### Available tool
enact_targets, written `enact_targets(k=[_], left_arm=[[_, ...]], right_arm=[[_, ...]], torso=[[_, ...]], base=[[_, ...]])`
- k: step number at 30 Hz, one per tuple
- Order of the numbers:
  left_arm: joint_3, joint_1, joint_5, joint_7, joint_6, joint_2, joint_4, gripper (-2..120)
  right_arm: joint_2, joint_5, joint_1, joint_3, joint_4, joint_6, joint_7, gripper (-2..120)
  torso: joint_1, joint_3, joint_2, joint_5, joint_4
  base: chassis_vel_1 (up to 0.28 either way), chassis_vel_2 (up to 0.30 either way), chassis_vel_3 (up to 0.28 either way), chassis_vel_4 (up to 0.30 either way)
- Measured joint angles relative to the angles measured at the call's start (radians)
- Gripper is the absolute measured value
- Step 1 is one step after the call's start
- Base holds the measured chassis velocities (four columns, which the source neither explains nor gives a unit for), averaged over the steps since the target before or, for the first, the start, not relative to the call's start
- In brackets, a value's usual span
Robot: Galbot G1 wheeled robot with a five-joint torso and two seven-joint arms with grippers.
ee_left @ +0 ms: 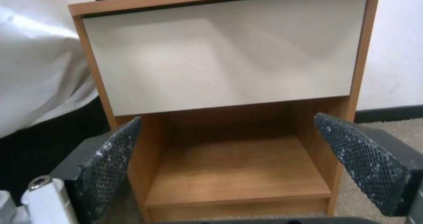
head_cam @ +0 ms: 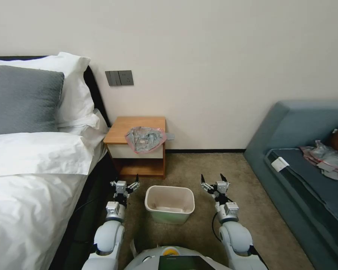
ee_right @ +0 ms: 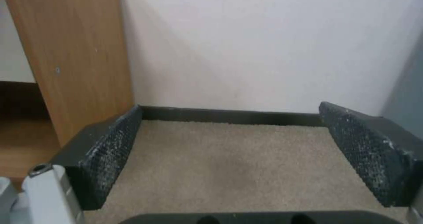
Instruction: Pick up the garbage bag from the table and place it over the trash can.
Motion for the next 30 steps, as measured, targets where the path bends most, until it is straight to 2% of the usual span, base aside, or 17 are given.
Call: enact_targets(k=[11,15,16,19,20,24,25,28,30], left_arm=[[0.0,0.0,0.0,0.0,0.0,0.0,0.0,100],[-0.003,0.007,-0.007,-0.001,0.002,0.002,-0.013,100],[-0.004,0.012,-0.014,-0.002,0.005,0.004,-0.023,100],[-0.027,0.065,-0.073,-0.016,0.028,0.026,-0.127,100],[-0.027,0.065,-0.073,-0.016,0.028,0.026,-0.127,100],[-0.056,0.129,-0.147,-0.034,0.058,0.053,-0.253,100],[-0.056,0.129,-0.147,-0.034,0.058,0.053,-0.253,100],[-0.078,0.178,-0.204,-0.047,0.081,0.074,-0.352,100],[-0.084,0.193,-0.222,-0.051,0.087,0.08,-0.382,100]], right_arm=[[0.0,0.0,0.0,0.0,0.0,0.0,0.0,100],[0.0,0.007,-0.013,0.003,0.034,-0.004,0.002,100],[0.001,0.017,-0.024,0.006,0.068,-0.008,0.005,100],[0.004,0.053,-0.071,0.019,0.195,-0.028,0.021,100],[0.004,0.053,-0.071,0.019,0.195,-0.028,0.021,100],[0.007,0.093,-0.121,0.033,0.334,-0.049,0.037,100],[0.007,0.093,-0.121,0.033,0.334,-0.049,0.037,100],[0.01,0.125,-0.162,0.044,0.446,-0.066,0.05,100],[0.011,0.134,-0.174,0.047,0.477,-0.07,0.054,100]], torso=[[0.0,0.0,0.0,0.0,0.0],[0.0,0.0,0.0,0.0005,0.0002],[0.0,0.0,0.0,-0.0004,-0.0001],[0.0,0.0,0.0,-0.0001,0.0001],[0.0,0.0,0.0,-0.0001,0.0001],[0.0,0.0,0.0,-0.0001,0.0],[0.0,0.0,0.0,-0.0001,0.0],[0.0,0.0,0.0,-0.0001,0.0],[0.0,0.0,0.0,-0.0001,0.0]], base=[[0.0,0.0,0.0,0.0],[0.0,0.0,0.0,0.0],[0.0,0.0,0.0,0.0],[0.0,0.0,0.0,0.0],[0.0,0.0,0.0,0.0],[0.0,0.0,0.0,0.0],[0.0,0.0,0.0,0.0],[0.0,0.0,0.0,0.0],[0.0,0.0,0.0,0.0]])
